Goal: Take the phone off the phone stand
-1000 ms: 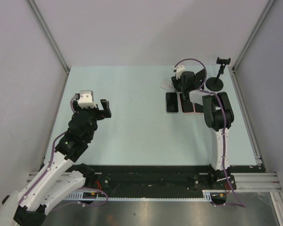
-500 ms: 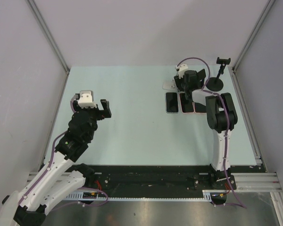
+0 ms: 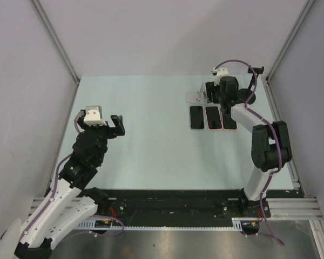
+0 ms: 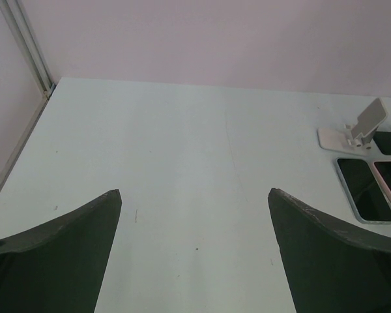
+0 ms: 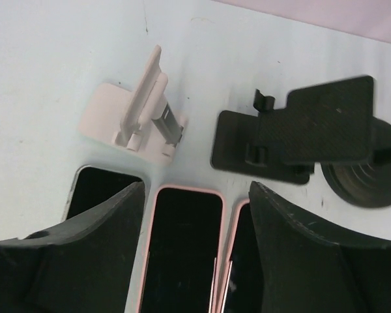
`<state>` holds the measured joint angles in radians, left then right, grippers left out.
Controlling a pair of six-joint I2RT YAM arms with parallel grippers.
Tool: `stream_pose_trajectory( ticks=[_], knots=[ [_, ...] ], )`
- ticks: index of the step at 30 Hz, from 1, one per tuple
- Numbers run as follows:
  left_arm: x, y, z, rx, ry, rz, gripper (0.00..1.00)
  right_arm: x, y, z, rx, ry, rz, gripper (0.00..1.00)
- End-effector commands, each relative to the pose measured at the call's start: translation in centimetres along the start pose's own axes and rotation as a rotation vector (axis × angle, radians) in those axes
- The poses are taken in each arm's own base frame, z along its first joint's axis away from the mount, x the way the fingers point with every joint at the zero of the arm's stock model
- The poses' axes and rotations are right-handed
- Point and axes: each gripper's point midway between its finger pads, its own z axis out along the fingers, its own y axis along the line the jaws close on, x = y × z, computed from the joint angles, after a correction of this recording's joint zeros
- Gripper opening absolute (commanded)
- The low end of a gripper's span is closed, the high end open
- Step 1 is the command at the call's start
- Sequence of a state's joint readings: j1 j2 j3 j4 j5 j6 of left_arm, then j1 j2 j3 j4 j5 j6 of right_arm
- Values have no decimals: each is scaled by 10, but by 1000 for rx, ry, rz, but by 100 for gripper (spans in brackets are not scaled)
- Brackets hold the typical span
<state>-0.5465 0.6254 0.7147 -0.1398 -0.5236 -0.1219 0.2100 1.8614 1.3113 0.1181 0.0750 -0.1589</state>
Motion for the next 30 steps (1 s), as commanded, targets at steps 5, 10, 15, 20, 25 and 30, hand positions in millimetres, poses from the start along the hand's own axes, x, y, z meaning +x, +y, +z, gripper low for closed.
stream_pose_trajectory(
  ticks=[5, 10, 15, 20, 25, 30],
  knots=[
    [-27, 13, -16, -26, -107, -70, 100, -50, -39, -118, 166, -56, 236, 84],
    [-46, 22, -35, -18, -182, -125, 100, -70, -64, -209, 278, -159, 330, 95],
    [-54, 38, -52, -52, -247, -169, 100, -72, -83, -281, 362, -260, 394, 100],
    [-66, 51, -72, -61, -323, -239, 100, -72, -97, -339, 421, -380, 441, 100],
    [-67, 57, -81, -64, -360, -287, 100, -51, -104, -378, 456, -457, 484, 100],
    [-66, 57, -83, -49, -380, -306, 100, -17, -120, -400, 574, -533, 586, 100]
  ],
)
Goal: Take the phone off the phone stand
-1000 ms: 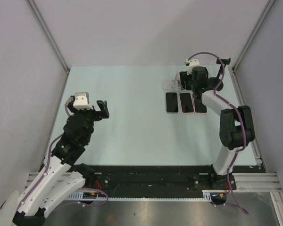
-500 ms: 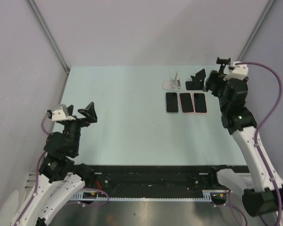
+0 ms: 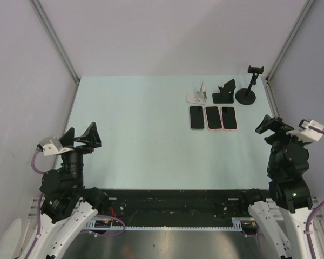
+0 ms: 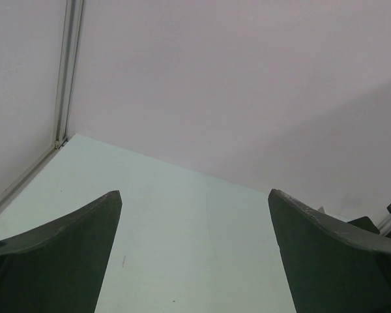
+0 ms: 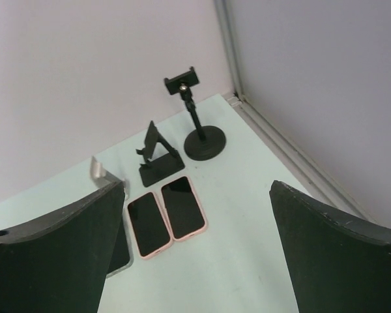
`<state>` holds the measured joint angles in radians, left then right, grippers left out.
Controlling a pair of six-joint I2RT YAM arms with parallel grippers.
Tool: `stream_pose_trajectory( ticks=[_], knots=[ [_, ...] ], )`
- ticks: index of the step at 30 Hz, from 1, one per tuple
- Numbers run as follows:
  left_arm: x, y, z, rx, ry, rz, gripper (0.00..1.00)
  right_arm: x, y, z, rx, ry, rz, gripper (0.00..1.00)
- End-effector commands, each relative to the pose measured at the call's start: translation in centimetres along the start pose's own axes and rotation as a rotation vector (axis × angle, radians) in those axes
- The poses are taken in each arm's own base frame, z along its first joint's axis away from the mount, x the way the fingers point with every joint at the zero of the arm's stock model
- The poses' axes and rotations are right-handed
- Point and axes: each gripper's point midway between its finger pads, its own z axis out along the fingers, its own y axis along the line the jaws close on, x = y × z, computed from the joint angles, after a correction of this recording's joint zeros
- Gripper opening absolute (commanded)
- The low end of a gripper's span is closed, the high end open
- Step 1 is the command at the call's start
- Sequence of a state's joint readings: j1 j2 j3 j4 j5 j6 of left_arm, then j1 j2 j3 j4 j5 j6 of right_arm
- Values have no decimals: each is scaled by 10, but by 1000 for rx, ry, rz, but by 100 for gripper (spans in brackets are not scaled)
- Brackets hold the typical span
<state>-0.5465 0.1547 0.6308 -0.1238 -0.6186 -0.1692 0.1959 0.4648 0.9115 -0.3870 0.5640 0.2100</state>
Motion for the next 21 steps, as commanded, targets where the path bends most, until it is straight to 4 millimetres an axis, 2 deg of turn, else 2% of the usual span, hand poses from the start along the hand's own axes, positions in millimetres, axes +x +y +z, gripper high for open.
stream_pose_trajectory(
  ticks=[1, 2, 5, 10, 21],
  knots=[
    [-2, -1, 1, -1, -30, -36, 100, 8, -34, -17, 112, -72, 75, 100],
    [0, -3, 2, 11, -24, -30, 100, 19, -38, -17, 112, -71, 61, 100],
    [8, -6, 6, 17, -3, -3, 100, 23, -40, -23, 80, -105, 50, 100],
    [16, -7, 12, 13, 19, 5, 100, 37, -51, -21, 127, -98, 34, 100],
    [19, -4, 16, -3, 21, 9, 100, 37, -51, -23, 95, -155, 38, 100]
  ],
)
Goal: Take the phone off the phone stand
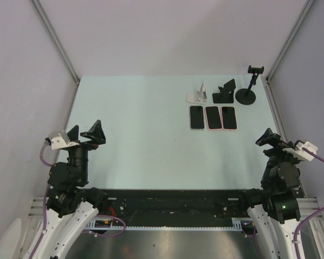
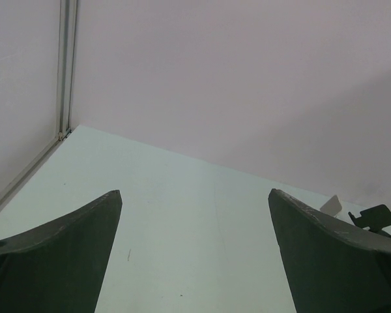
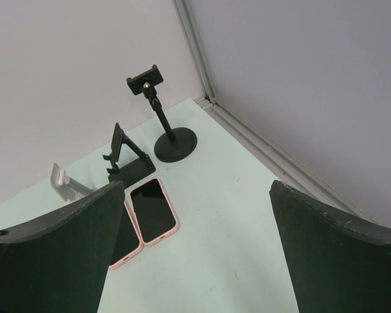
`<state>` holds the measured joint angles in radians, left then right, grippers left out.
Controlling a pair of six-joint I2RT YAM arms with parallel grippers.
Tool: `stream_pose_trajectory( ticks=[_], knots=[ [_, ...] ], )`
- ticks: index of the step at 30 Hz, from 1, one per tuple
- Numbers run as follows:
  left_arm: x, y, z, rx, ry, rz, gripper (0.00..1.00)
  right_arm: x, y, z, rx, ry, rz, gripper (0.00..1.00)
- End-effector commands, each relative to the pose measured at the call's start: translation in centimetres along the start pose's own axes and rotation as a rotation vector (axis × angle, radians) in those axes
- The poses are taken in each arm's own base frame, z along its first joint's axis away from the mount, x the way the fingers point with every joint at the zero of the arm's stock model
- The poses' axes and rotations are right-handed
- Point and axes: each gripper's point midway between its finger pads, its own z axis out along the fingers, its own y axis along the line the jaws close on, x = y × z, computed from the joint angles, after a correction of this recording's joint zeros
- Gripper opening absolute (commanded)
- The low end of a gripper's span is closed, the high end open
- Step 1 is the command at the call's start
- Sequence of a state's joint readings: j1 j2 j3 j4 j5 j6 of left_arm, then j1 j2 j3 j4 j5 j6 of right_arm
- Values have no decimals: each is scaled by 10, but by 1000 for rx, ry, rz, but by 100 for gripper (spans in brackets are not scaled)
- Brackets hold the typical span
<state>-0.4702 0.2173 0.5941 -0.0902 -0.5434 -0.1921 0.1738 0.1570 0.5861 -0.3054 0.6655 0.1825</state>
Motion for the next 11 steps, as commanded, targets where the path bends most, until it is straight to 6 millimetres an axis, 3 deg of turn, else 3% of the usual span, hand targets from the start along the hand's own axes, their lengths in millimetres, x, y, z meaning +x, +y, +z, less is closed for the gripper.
stream_pose_trajectory(
  ticks=[1, 11],
  knots=[
    [-3, -1, 3, 0, -18, -21, 100, -15, 1, 0, -10, -68, 32, 100],
    [-4, -6, 3, 23, -16, -36, 100, -15, 2, -1, -21, -67, 32, 100]
  ],
)
